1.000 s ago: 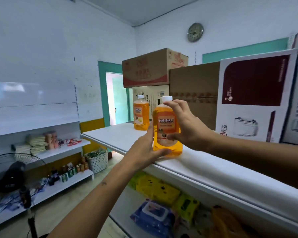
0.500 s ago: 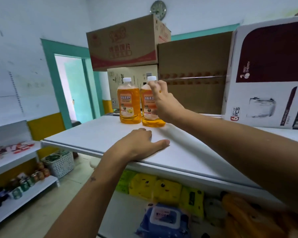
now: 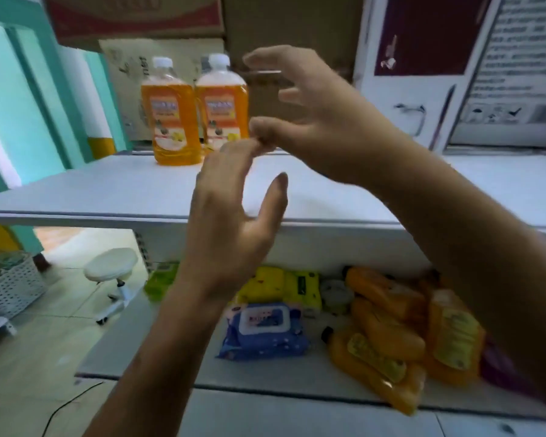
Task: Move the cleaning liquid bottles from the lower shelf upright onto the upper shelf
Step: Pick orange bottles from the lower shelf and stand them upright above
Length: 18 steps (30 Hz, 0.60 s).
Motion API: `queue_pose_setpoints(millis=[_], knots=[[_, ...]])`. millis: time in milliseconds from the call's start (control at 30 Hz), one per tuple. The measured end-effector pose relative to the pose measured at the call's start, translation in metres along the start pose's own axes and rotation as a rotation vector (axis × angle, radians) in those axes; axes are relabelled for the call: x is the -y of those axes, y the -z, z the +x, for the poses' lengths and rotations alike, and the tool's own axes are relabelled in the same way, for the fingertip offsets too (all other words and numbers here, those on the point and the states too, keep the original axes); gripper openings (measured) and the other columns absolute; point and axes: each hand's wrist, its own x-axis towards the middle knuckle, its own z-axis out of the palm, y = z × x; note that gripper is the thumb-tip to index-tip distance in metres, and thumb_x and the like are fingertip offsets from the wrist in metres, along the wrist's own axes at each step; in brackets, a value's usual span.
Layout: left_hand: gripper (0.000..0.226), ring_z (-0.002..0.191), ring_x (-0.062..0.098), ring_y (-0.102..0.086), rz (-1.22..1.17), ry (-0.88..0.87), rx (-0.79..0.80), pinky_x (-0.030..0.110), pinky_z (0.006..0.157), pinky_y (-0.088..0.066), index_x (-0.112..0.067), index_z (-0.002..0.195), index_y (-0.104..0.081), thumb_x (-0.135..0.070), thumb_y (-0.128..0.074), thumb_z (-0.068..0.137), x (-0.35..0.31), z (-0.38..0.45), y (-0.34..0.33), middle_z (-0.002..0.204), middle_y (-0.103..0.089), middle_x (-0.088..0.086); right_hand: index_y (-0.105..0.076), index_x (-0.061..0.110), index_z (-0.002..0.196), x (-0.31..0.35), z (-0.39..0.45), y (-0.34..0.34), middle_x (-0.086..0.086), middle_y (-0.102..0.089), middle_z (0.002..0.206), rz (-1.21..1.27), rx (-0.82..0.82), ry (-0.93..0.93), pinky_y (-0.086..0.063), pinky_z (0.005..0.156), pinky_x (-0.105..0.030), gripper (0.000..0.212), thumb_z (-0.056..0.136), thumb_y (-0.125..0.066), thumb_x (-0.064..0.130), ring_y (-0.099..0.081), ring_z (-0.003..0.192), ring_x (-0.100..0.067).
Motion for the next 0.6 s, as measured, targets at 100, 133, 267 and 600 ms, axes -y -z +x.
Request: queue_pose_setpoints(millis=[100,133,267,600], knots=[[0.032,0.125,0.021,-0.054,-0.121,-0.202,-0.014,0.043,0.102,-0.045,-0.012,0.127,-0.053,-0.019,-0.054,0.096,-0.028,-0.048,-0.012,0.126,-0.056,0.002,-0.047,0.025,0.140,0.017,-0.103,0.019,0.011,-0.050,0.144,0.293,-0.040,-0.067,-0.052,0.098,-0.025,0.047,0.096,-0.063,0.029,-0.050,0.132,-0.006],[0.031,0.125,0.023,-0.054,-0.158,-0.218,0.012,0.045,0.102,-0.044,-0.013,0.126,-0.054,-0.021,-0.053,0.096,-0.031,-0.062,-0.018,0.126,-0.057,0.002,-0.049,0.025,0.138,0.020,-0.132,0.019,0.012,-0.052,0.143,0.390,-0.055,-0.106,-0.053,0.098,-0.027,0.045,0.096,-0.061,0.027,-0.051,0.133,-0.010],[0.032,0.126,0.019,-0.053,-0.260,-0.111,0.176,0.038,0.106,-0.040,-0.013,0.123,-0.060,-0.025,-0.058,0.093,-0.025,-0.107,-0.049,0.129,-0.059,0.001,-0.054,0.025,0.134,0.012,-0.219,-0.008,0.004,-0.053,0.142,0.447,-0.126,-0.300,-0.049,0.103,-0.033,0.039,0.096,-0.059,0.025,-0.049,0.136,-0.022],[0.051,0.131,0.020,-0.042,-0.056,0.127,0.919,0.041,0.104,-0.039,-0.032,0.137,-0.045,-0.046,-0.054,0.088,0.037,-0.176,-0.175,0.142,-0.047,-0.004,-0.052,0.021,0.134,-0.110,-0.329,-0.103,0.002,-0.043,0.141,-0.084,-0.125,-0.801,-0.039,0.098,-0.014,0.052,0.087,-0.072,0.013,-0.041,0.125,-0.007]])
